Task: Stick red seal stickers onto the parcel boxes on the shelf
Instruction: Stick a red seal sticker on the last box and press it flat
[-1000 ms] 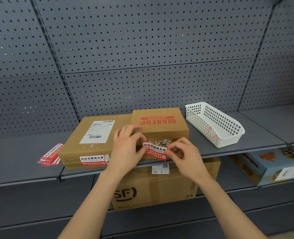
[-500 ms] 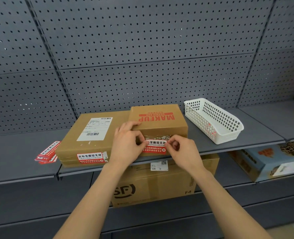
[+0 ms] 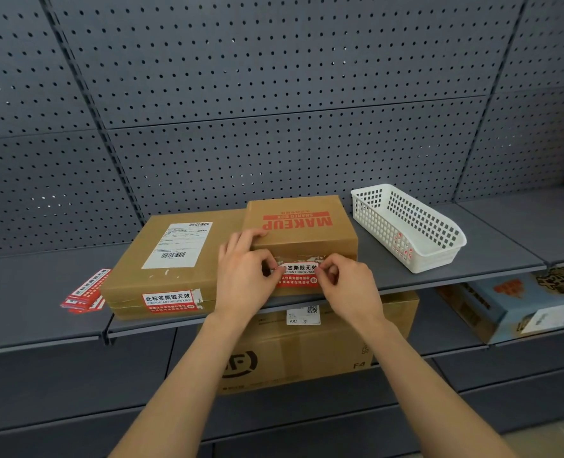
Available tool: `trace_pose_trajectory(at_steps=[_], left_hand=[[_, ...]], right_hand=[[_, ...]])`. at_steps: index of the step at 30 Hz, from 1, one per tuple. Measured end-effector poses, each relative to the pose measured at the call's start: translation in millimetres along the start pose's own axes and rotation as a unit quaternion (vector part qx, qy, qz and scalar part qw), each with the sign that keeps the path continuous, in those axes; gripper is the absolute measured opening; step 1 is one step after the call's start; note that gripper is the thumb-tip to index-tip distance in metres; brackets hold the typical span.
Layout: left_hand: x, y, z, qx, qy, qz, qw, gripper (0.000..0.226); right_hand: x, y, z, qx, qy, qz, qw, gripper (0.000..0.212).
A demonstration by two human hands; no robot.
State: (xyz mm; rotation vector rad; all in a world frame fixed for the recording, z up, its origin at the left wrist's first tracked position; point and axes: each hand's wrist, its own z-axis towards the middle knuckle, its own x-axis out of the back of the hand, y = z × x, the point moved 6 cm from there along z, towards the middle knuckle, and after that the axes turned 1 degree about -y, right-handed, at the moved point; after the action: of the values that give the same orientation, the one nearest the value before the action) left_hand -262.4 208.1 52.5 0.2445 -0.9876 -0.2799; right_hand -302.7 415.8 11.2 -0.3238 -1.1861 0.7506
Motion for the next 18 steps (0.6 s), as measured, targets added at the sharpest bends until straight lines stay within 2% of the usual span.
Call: trace_pose_trajectory(at_steps=[18], left_hand=[[-7.6, -0.7, -0.7, -0.022, 0.031, 0.04, 0.998, 0.022]], right_hand=[[-2.2, -6.6, 1.5, -0.003, 0.038, -0.034, 0.999, 0.014]])
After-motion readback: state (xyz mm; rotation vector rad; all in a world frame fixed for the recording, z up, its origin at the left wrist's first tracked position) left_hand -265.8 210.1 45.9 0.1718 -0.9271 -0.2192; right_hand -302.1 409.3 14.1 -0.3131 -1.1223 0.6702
